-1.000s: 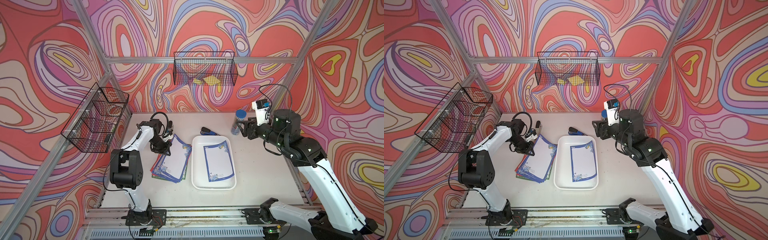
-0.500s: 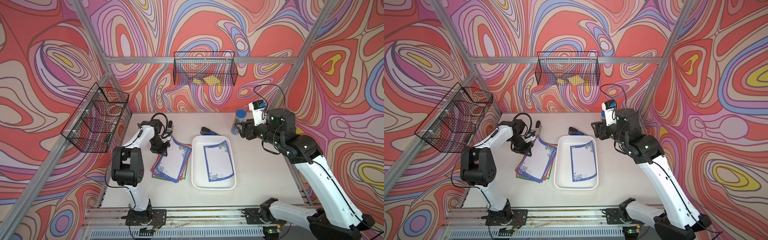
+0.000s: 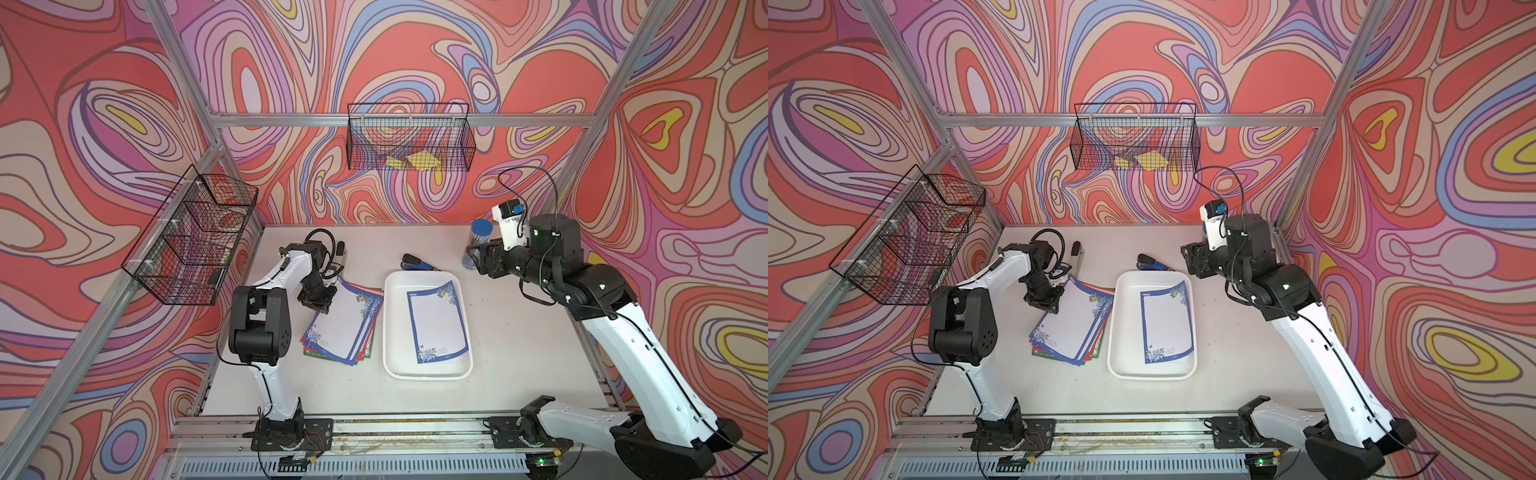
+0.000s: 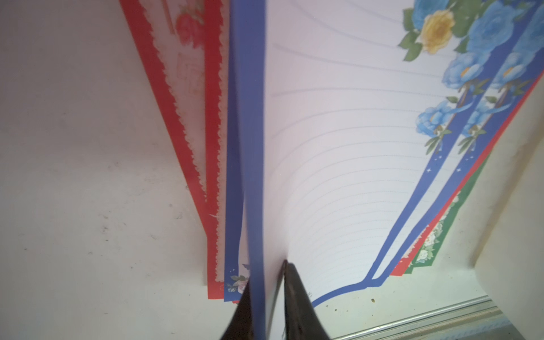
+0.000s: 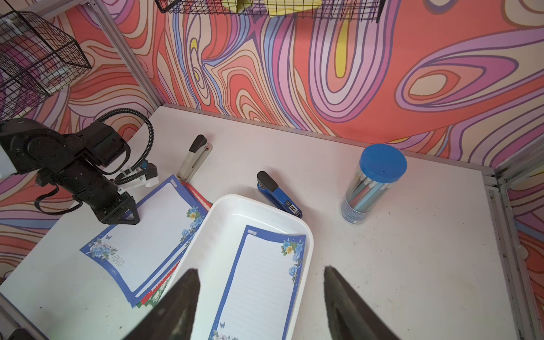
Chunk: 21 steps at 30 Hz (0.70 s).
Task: Take out the stationery paper from the storage box
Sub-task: Place the stationery paper at the center of the board.
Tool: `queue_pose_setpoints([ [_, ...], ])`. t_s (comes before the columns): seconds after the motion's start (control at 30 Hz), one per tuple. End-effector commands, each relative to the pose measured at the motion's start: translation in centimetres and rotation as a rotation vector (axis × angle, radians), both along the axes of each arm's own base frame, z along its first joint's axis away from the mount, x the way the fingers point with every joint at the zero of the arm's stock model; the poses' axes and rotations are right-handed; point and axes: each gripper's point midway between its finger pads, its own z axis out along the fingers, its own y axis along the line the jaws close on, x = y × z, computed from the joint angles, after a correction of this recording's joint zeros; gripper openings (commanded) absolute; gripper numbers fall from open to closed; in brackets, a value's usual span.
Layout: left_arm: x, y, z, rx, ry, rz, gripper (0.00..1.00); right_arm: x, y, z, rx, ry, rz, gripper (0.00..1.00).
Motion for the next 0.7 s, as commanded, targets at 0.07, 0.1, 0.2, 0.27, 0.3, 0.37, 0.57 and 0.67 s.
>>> queue_pose_setpoints([
  [0.07,0.6,1.2,1.2,0.053,-0.062,0.016,0.26,-0.3,-0.7,0.9,0.017,-0.003,-0.037,0.70],
  [0.1,0.6,1.1,1.4,0.050,-0.069,0.018,0.28,-0.4,-0.7,1.0,0.020,0.002,-0.040,0.70],
  [0.2,0.9,1.3,1.8,0.063,-0.108,0.015,0.32,-0.7,-0.8,1.1,0.029,0.018,-0.046,0.70],
  [0.27,1.0,1.8,2.2,0.085,-0.137,0.013,0.37,-0.8,-0.9,1.2,0.029,0.016,-0.050,0.70],
  [0.3,1.0,1.8,2.3,0.086,-0.143,0.009,0.39,-0.9,-1.1,1.4,0.029,0.011,-0.054,0.71],
  [0.37,1.1,2.2,2.7,0.107,-0.157,0.016,0.41,-0.9,-1.3,1.4,0.026,0.003,-0.063,0.71],
  [0.57,1.7,4.3,4.2,0.222,-0.226,0.041,0.43,-0.6,-1.2,1.2,0.005,0.007,-0.060,0.71],
  [0.67,2.2,5.4,5.9,0.276,-0.294,0.058,0.43,-0.3,-1.1,1.1,-0.002,0.009,-0.060,0.71],
])
